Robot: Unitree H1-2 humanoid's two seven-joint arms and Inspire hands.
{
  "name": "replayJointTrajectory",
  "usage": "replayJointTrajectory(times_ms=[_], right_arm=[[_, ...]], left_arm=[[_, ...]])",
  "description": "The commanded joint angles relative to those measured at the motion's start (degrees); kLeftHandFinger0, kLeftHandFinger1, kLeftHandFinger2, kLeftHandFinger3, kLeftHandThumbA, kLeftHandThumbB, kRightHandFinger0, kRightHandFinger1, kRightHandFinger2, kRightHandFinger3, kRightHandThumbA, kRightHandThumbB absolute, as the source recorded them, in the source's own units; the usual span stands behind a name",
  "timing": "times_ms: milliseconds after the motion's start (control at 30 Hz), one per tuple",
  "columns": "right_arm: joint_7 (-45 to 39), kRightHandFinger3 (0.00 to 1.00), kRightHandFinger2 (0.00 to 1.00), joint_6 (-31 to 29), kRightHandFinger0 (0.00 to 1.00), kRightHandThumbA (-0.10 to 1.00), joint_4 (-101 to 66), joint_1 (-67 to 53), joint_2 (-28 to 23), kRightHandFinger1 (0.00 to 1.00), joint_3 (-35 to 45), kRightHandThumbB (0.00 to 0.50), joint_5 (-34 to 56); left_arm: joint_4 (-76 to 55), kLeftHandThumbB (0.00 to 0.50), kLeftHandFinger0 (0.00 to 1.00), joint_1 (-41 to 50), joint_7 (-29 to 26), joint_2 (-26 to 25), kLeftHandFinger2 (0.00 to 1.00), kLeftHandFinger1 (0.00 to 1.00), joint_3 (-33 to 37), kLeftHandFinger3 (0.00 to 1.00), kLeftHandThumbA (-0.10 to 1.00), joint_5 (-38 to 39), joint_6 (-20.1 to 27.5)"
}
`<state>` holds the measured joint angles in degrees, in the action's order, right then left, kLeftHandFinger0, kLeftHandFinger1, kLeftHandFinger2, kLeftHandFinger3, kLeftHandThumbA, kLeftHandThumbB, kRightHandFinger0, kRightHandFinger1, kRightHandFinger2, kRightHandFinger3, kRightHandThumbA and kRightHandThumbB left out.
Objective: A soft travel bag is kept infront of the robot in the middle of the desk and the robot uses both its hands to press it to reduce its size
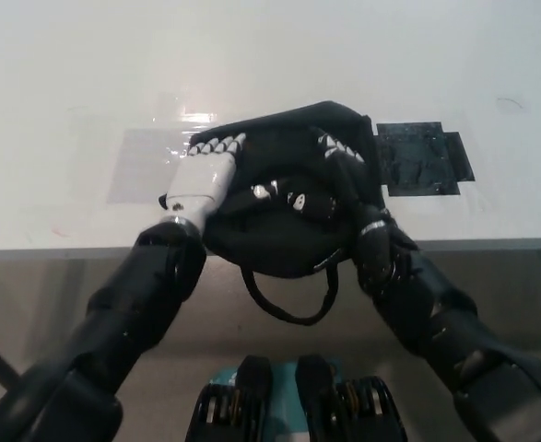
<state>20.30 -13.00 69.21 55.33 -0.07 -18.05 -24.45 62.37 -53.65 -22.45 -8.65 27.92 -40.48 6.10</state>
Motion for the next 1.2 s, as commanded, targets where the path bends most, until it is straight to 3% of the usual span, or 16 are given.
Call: replayJointTrajectory(times_ms=[0,67,233,333,433,633,833,900,967,1033,1100,1167], right_arm=[[-5.5,1.00,1.00,2.3,1.00,1.00,-10.3,5.2,-2.9,1.00,2.7,0.104,2.9],[-6.6,1.00,1.00,4.2,1.00,1.00,-18.3,5.1,-4.3,1.00,3.4,0.094,2.5],[-11.7,1.00,1.00,10.9,1.00,1.00,-33.7,6.0,-6.9,1.00,6.4,0.165,4.6],[-14.7,1.00,1.00,14.6,1.00,1.00,-40.2,5.6,-8.7,1.00,7.7,0.149,5.5],[-16.9,1.00,1.00,17.3,1.00,1.00,-45.1,4.2,-9.8,1.00,8.7,0.137,6.5],[-21.3,1.00,1.00,23.6,1.00,1.00,-59.9,0.1,-13.1,1.00,11.0,0.276,8.1],[-23.7,1.00,1.00,26.5,1.00,1.00,-73.9,-4.6,-15.7,1.00,12.5,0.176,9.5],[-24.3,1.00,1.00,27.2,1.00,1.00,-77.8,-6.1,-15.7,1.00,13.6,0.190,11.5],[-24.0,1.00,1.00,27.3,1.00,1.00,-83.3,-8.9,-15.6,1.00,14.9,0.242,13.4],[-23.3,1.00,1.00,26.1,1.00,1.00,-89.4,-12.1,-15.0,1.00,16.6,0.220,16.9],[-22.6,1.00,1.00,25.2,1.00,1.00,-98.2,-17.3,-14.8,1.00,17.3,0.187,18.7],[-22.6,1.00,1.00,23.7,1.00,1.00,-105.1,-21.0,-14.8,1.00,17.0,0.143,20.9]], left_arm=[[-9.8,0.275,1.00,-3.9,5.6,-3.4,1.00,1.00,-3.6,1.00,1.00,3.6,-0.9],[-16.1,0.283,1.00,-4.7,8.2,-4.5,1.00,1.00,-5.4,1.00,1.00,4.3,-2.9],[-27.6,0.288,1.00,-6.7,12.0,-7.0,1.00,1.00,-10.0,1.00,1.00,7.1,-4.4],[-31.6,0.311,1.00,-7.2,14.9,-7.5,1.00,1.00,-12.0,1.00,1.00,8.9,-5.6],[-35.0,0.297,1.00,-6.7,16.5,-8.5,1.00,1.00,-12.7,1.00,1.00,8.4,-5.9],[-47.7,0.306,1.00,-2.1,20.3,-9.0,1.00,1.00,-17.7,1.00,1.00,15.2,-6.4],[-64.6,0.296,1.00,4.5,25.5,-10.5,1.00,1.00,-20.1,1.00,1.00,17.6,-10.8],[-70.3,0.301,1.00,6.7,27.4,-10.9,1.00,1.00,-20.7,1.00,1.00,18.7,-13.1],[-76.9,0.281,1.00,10.2,28.6,-11.5,1.00,1.00,-21.5,1.00,1.00,20.5,-14.4],[-83.3,0.291,1.00,14.6,29.2,-11.9,1.00,1.00,-23.0,1.00,1.00,24.8,-15.0],[-91.3,0.366,1.00,21.3,28.7,-11.6,1.00,1.00,-24.8,1.00,1.00,29.5,-15.8],[-97.8,0.389,1.00,27.1,27.2,-11.6,1.00,1.00,-25.9,1.00,1.00,30.3,-14.6]])
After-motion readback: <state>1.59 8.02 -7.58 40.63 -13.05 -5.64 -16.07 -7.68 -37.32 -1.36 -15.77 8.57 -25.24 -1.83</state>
